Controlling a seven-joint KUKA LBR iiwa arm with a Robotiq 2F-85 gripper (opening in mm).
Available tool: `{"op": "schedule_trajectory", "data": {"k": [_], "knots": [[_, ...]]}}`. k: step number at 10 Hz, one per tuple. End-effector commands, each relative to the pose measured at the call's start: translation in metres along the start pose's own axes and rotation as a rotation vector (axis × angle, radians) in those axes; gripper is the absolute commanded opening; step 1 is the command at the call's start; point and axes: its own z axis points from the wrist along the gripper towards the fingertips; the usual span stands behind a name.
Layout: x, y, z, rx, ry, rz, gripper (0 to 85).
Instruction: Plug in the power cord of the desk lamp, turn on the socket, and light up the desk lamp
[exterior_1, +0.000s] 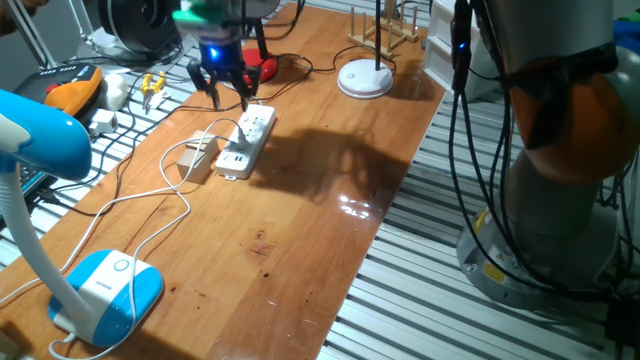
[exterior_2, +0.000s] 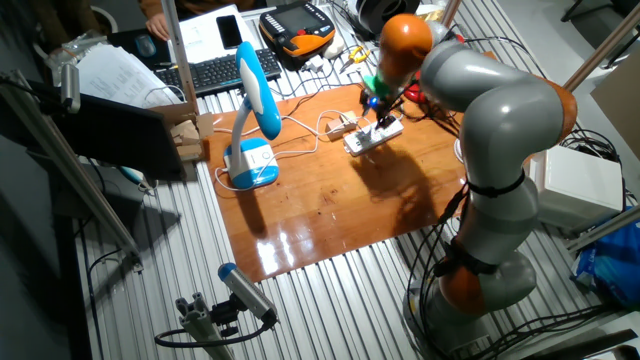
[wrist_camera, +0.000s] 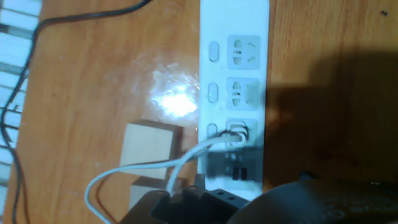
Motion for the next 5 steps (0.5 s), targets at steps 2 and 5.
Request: {"op": "schedule_trajectory", "data": {"k": [2, 5], "knots": [[-0.011, 0.012, -0.001, -0.019, -0.004, -0.013, 51.0], [-0.022, 0.033, 0.011, -0.030, -0.036, 0.025, 51.0]]}}
